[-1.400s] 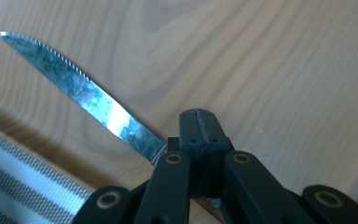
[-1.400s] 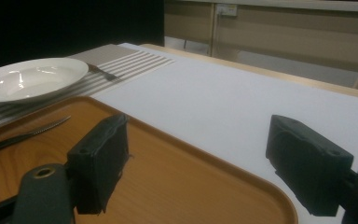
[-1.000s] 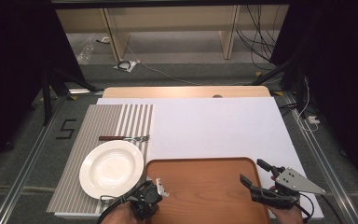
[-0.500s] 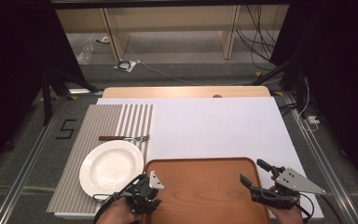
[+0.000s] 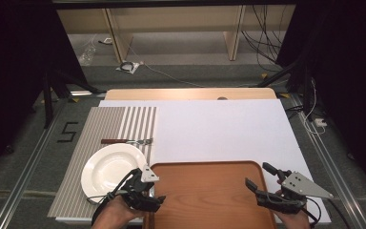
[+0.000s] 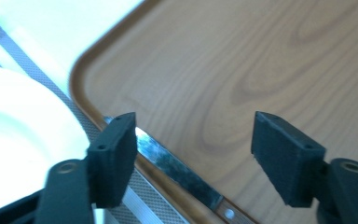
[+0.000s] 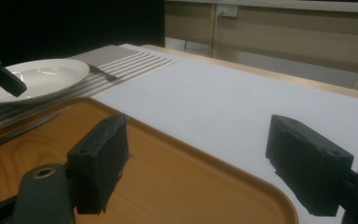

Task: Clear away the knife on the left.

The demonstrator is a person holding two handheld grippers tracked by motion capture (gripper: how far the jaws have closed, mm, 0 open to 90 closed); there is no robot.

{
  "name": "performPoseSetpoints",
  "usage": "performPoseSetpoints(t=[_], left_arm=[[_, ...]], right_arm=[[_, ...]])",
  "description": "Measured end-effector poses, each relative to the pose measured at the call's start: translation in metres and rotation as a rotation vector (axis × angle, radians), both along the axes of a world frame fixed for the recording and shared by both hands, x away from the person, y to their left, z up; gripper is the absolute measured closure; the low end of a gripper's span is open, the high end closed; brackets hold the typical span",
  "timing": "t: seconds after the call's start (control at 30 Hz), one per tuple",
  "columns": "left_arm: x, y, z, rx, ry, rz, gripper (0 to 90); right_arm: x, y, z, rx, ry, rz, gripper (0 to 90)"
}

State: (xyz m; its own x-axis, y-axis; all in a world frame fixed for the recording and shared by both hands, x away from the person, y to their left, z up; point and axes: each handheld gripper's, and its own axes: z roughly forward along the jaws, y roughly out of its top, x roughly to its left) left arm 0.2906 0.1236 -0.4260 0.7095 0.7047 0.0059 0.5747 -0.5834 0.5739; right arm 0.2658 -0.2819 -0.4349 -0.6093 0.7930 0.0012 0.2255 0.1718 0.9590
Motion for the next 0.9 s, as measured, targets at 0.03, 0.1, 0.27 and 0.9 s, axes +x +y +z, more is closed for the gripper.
performPoseSetpoints(t=[0.03,0.1,0.27,0.9], left_arm=[[0.001,0.001,0.001,-0.009,-0.011,0.010,28.2],[0.002,0.005,0.004,-0.027,-0.031,0.020,26.7],[0.005,0.012,0.007,-0.048,-0.065,0.053,23.9],[0.019,0.036,0.017,-0.106,-0.159,0.149,18.6]], right_arm=[[0.000,0.000,0.000,0.000,0.000,0.000,22.0],[0.000,0.000,0.000,0.006,0.000,0.002,21.9],[0.000,0.000,0.000,0.009,0.000,0.003,21.8],[0.002,-0.002,-0.002,0.019,0.007,0.011,20.1]])
